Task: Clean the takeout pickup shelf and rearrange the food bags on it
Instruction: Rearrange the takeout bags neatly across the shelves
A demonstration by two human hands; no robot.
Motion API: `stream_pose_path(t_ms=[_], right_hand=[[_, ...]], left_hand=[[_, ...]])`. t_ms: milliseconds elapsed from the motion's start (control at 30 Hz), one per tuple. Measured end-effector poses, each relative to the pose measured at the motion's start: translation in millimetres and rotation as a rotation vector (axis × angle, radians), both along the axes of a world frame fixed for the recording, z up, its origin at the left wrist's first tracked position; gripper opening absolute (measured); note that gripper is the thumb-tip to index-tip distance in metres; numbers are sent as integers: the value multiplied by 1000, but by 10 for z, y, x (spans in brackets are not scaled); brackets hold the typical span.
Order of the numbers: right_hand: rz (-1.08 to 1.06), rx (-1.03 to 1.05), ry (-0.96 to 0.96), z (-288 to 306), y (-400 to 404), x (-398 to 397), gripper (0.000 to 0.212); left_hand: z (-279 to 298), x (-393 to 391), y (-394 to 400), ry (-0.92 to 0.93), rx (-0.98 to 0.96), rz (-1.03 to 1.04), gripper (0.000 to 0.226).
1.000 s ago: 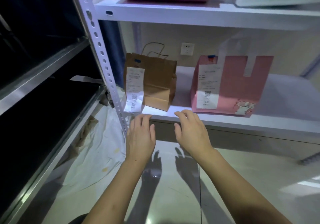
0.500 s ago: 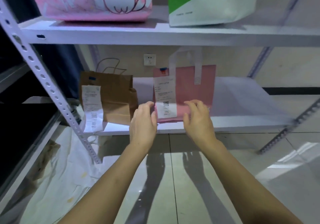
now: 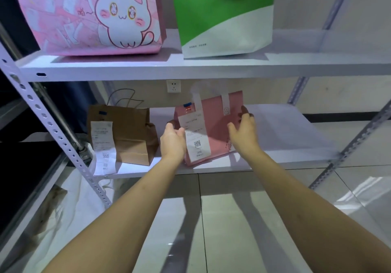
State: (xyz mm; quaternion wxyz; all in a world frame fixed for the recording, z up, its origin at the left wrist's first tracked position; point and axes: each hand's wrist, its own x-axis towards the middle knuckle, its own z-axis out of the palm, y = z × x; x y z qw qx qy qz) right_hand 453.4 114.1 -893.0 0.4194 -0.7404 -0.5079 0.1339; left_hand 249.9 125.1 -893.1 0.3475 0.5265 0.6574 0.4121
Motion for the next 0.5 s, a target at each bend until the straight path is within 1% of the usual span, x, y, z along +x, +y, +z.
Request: stream_pose_path(t_ms=[67,167,267,500], right_hand=[[-59,28,-44,89,5,31,57],[-44,36,11,168,22,101,65],[-4,25,10,115,20,155,65],[17,8,70,63,49,151,64]], left_hand=[[65,19,4,3,-21,1,23],[128,56,69,6,-61,2,21],[108,88,113,-24,-56,-3,13],[35,-27,48,-23,-31,-28,18]])
